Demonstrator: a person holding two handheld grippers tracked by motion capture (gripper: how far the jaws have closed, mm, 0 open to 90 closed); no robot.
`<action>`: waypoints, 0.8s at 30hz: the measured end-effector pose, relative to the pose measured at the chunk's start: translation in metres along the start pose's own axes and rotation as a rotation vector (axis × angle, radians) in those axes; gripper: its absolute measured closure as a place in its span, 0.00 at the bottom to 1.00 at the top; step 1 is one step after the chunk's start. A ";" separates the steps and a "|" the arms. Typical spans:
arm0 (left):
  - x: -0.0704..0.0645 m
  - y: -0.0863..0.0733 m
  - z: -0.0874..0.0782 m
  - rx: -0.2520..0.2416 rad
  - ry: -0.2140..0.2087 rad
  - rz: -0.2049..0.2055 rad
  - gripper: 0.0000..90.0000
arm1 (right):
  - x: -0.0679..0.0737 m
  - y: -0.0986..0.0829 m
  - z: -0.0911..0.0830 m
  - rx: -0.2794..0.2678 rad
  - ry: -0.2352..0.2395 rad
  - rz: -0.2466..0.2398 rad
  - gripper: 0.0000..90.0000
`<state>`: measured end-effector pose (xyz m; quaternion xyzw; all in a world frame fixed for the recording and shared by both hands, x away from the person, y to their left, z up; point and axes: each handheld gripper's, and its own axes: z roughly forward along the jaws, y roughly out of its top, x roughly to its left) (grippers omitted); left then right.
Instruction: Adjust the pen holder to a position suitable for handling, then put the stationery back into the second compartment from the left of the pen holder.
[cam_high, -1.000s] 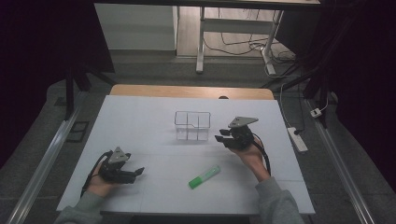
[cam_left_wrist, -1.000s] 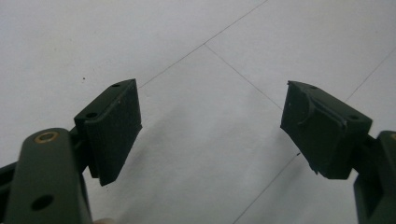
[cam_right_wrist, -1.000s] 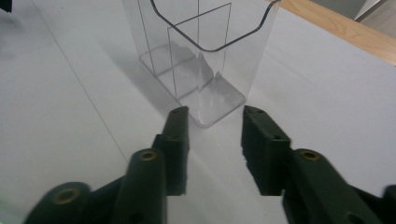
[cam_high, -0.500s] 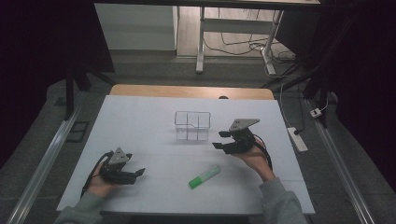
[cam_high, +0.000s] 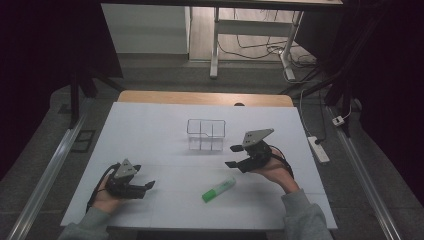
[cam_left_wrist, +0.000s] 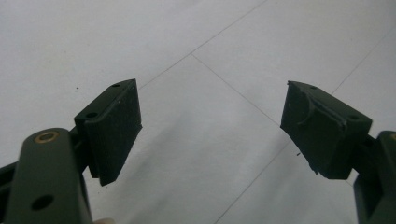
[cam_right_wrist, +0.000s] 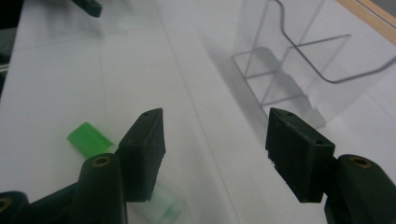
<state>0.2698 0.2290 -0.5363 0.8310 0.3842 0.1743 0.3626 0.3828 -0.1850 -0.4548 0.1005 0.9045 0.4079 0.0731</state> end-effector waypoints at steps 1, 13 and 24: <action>0.000 0.000 0.000 -0.003 0.000 -0.001 0.22 | 0.003 0.002 0.002 0.004 0.026 -0.010 0.41; 0.000 0.001 0.000 -0.005 0.000 0.005 0.22 | 0.015 0.006 0.016 0.088 0.125 -0.070 0.39; -0.001 0.001 -0.001 -0.005 0.005 0.004 0.23 | 0.035 0.014 0.040 0.166 0.214 -0.155 0.38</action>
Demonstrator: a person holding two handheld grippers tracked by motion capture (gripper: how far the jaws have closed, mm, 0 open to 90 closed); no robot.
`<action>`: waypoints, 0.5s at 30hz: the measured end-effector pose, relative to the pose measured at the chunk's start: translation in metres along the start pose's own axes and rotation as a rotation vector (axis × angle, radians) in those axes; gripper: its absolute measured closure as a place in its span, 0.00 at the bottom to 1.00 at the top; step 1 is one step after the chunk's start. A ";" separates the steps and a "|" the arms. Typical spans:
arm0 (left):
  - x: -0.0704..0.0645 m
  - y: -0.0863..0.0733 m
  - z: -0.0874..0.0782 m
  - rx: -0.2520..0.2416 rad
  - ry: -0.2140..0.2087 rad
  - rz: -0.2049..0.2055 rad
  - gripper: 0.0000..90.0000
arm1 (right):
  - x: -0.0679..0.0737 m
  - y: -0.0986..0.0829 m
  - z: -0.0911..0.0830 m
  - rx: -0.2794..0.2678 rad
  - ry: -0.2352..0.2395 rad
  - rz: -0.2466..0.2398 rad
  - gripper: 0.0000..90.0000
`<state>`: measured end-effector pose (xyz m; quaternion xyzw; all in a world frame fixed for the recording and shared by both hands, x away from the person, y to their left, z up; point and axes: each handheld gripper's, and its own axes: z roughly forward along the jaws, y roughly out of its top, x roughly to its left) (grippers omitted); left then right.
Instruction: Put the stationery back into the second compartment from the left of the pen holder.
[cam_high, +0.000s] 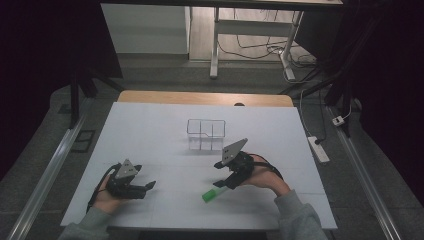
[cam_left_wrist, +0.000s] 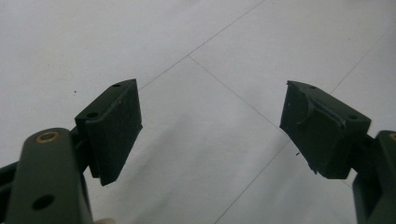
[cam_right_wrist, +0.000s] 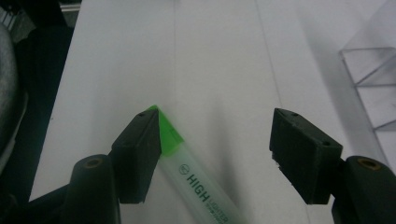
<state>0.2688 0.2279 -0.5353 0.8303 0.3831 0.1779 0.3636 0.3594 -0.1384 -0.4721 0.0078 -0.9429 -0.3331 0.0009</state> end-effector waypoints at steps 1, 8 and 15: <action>0.000 0.000 0.000 -0.002 -0.001 0.002 0.23 | 0.001 0.000 0.001 0.004 0.003 -0.002 0.38; 0.001 0.000 -0.002 -0.013 -0.001 -0.008 0.23 | 0.002 0.002 0.006 0.009 0.023 -0.010 0.37; 0.002 0.000 -0.001 -0.012 -0.001 -0.012 0.23 | 0.001 0.001 0.010 0.040 0.047 -0.017 0.36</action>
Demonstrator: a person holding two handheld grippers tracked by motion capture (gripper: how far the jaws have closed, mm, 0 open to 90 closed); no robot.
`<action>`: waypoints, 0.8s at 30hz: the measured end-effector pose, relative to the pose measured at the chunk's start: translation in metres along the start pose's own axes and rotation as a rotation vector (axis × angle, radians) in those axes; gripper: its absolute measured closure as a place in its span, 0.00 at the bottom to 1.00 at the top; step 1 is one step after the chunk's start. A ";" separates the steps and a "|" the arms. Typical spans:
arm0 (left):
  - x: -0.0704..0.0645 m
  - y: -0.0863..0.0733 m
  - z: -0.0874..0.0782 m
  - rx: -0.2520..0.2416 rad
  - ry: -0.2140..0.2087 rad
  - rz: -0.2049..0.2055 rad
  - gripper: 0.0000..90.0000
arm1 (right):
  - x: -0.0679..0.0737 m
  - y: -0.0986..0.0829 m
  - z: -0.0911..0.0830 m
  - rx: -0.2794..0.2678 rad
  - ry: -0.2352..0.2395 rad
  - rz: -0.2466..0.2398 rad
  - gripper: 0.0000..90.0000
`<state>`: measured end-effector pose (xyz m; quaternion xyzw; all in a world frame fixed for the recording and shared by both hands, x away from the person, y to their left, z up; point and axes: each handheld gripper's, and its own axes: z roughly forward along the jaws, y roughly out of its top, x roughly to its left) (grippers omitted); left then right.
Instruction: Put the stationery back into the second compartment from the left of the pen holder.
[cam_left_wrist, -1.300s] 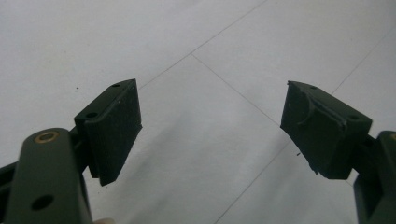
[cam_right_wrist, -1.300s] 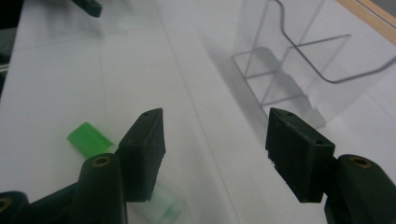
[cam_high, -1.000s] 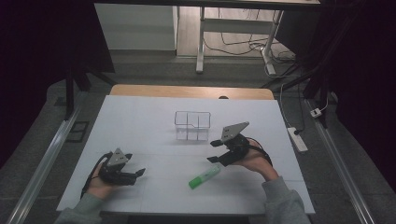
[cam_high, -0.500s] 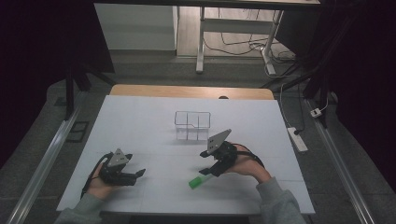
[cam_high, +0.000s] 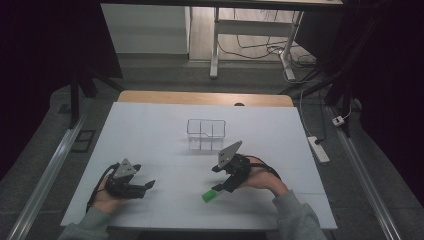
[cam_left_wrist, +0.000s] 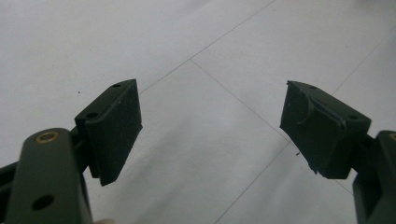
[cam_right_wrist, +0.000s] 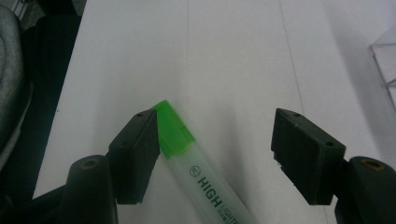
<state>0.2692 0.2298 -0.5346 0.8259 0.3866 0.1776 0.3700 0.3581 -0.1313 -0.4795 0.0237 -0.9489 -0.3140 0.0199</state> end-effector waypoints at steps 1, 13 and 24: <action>0.000 0.000 0.000 -0.001 0.001 -0.002 0.23 | 0.000 0.000 0.001 0.001 0.005 -0.003 0.36; -0.001 0.000 0.000 0.000 -0.004 0.002 0.23 | 0.010 0.008 0.017 0.067 0.079 -0.087 0.34; -0.003 0.000 0.002 0.011 -0.004 0.017 0.23 | 0.015 0.013 0.034 0.157 0.122 -0.149 0.41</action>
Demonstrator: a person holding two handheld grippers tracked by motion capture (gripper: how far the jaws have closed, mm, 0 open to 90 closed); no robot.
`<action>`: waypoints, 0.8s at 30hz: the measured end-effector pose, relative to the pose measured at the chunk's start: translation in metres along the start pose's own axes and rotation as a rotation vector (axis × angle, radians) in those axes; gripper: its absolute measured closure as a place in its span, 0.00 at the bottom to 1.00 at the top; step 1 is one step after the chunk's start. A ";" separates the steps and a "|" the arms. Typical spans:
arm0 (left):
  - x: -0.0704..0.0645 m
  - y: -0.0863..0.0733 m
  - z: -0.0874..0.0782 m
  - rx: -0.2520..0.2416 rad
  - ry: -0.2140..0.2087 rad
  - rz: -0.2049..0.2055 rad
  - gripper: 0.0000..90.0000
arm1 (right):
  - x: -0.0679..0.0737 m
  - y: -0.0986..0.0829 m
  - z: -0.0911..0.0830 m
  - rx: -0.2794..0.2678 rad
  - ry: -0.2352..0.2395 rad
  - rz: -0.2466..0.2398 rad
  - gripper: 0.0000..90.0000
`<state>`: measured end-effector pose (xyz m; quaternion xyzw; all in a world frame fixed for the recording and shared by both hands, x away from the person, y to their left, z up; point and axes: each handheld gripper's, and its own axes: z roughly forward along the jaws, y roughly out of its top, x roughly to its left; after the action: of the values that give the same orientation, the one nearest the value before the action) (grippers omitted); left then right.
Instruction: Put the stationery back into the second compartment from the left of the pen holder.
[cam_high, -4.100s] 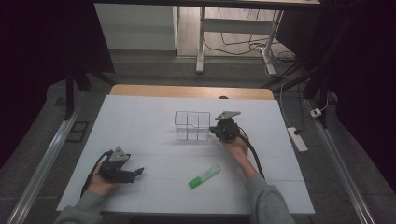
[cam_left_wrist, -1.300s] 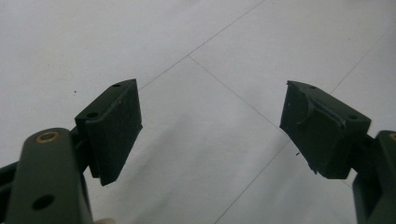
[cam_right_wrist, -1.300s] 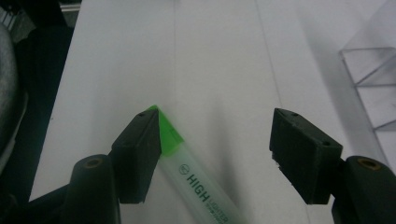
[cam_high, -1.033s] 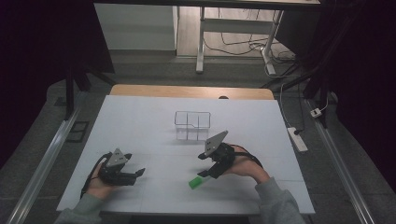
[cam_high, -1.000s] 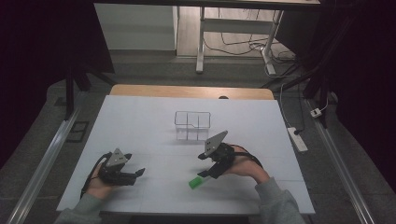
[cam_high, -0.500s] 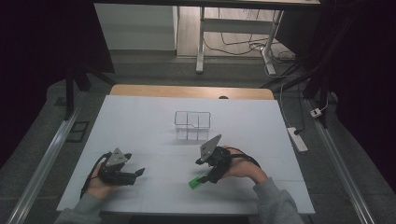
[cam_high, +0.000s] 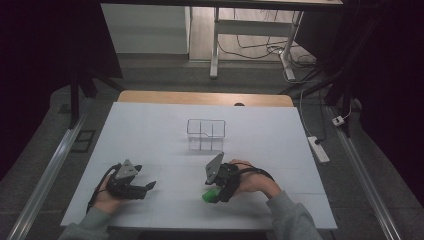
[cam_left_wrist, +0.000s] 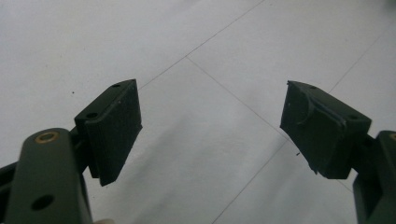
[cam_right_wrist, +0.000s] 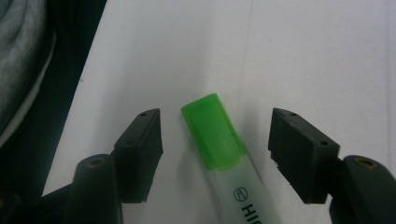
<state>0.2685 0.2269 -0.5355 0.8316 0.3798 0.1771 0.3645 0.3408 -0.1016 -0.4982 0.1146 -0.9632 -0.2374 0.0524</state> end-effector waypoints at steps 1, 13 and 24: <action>0.000 0.000 0.000 0.000 0.000 -0.001 0.23 | 0.000 0.000 0.002 0.006 -0.001 -0.004 0.42; -0.001 0.000 -0.002 -0.010 -0.002 -0.009 0.22 | -0.004 -0.002 0.010 0.060 -0.003 -0.052 0.65; -0.002 0.000 -0.003 -0.013 0.007 -0.006 0.23 | 0.001 -0.004 0.009 0.043 0.003 -0.099 0.75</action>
<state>0.2658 0.2271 -0.5338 0.8274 0.3824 0.1814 0.3692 0.3393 -0.1011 -0.5084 0.1637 -0.9612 -0.2187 0.0393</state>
